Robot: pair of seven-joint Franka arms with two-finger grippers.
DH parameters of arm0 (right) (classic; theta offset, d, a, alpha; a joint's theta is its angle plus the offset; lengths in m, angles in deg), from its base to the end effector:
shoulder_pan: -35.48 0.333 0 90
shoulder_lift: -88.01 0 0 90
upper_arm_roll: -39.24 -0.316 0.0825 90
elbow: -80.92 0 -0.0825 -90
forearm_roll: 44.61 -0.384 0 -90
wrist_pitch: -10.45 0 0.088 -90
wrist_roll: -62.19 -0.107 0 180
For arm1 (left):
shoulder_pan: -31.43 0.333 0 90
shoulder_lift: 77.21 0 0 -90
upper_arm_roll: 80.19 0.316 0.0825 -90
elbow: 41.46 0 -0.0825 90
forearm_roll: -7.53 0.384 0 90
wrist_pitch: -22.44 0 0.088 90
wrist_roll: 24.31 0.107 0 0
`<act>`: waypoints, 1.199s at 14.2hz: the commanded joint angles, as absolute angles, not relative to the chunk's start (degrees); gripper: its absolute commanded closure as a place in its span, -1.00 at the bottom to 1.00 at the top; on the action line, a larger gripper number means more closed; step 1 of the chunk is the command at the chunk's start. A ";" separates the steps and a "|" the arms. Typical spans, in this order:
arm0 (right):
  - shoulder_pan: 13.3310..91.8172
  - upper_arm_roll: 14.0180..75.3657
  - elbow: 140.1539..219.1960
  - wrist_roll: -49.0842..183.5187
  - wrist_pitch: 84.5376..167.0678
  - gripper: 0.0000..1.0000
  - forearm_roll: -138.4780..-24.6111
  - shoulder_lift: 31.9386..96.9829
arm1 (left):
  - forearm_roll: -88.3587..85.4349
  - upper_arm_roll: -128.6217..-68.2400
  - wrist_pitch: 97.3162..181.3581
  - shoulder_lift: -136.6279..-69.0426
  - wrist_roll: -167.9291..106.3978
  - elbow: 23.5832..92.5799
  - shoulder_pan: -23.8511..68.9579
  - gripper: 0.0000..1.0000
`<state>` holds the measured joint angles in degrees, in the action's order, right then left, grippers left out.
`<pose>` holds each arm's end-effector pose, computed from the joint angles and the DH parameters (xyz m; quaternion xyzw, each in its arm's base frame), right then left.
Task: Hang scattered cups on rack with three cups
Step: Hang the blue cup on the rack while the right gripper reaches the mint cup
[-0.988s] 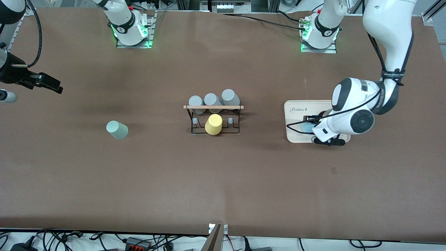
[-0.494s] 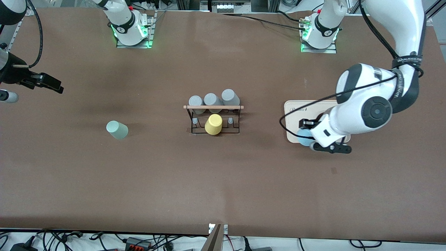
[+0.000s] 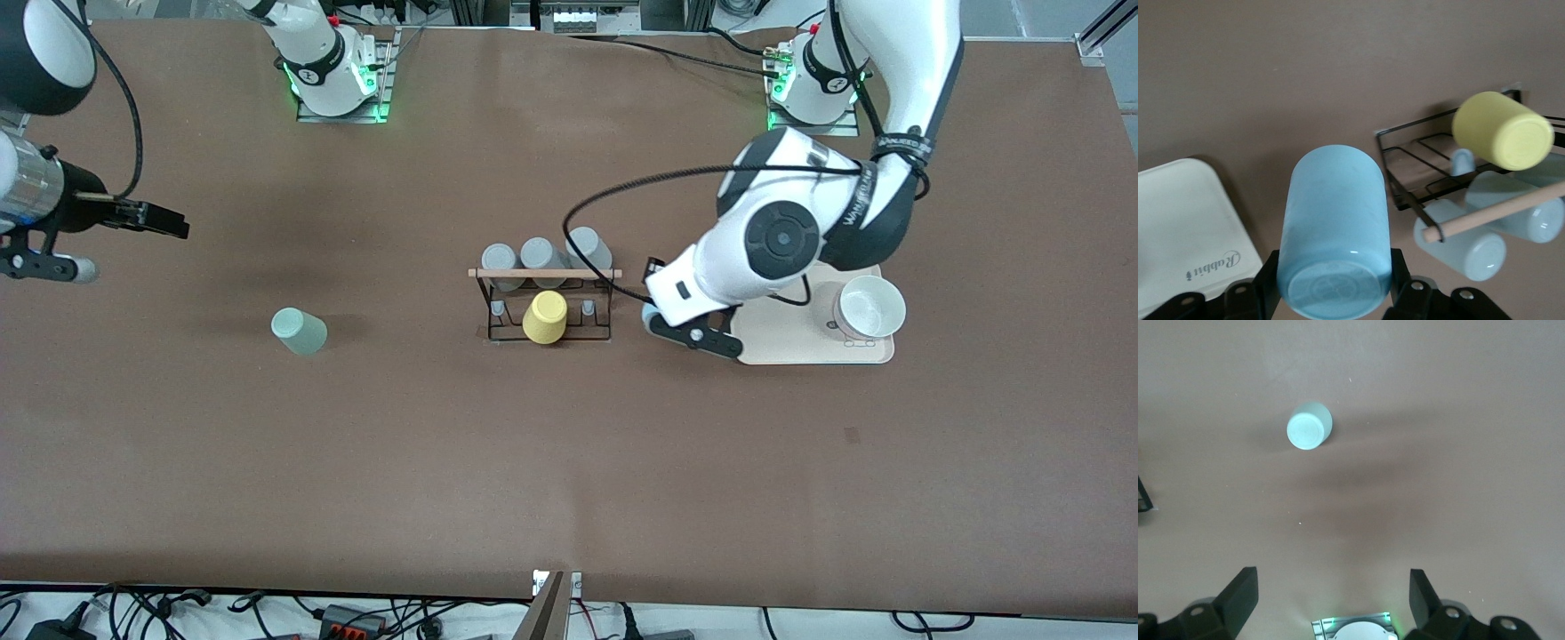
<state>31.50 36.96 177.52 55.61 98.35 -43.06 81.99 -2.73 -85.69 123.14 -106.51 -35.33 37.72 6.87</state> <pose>0.5655 -0.0206 0.5094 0.9892 -0.0702 -0.1274 0.0168 0.5953 -0.3489 0.4102 0.9821 -0.1374 -0.1009 0.0799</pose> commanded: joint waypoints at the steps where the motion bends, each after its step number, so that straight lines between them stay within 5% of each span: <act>1: 31.52 36.78 180.48 55.77 102.17 -1.00 -42.41 81.25 | -5.12 -85.38 121.58 -108.59 -35.13 31.33 5.86 0.35; 10: 34.50 36.69 202.98 66.58 142.86 -1.00 -42.41 78.27 | -5.57 -84.68 122.02 -116.76 -35.74 22.09 0.23 0.36; 17: 34.25 36.69 205.72 70.36 151.85 -1.00 -42.41 73.78 | -4.87 -84.59 121.67 -118.17 -36.09 22.70 -1.88 0.36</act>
<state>34.72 36.82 204.93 69.18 149.90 -42.95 74.18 -4.97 -85.49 122.98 -117.08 -35.42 24.63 -0.51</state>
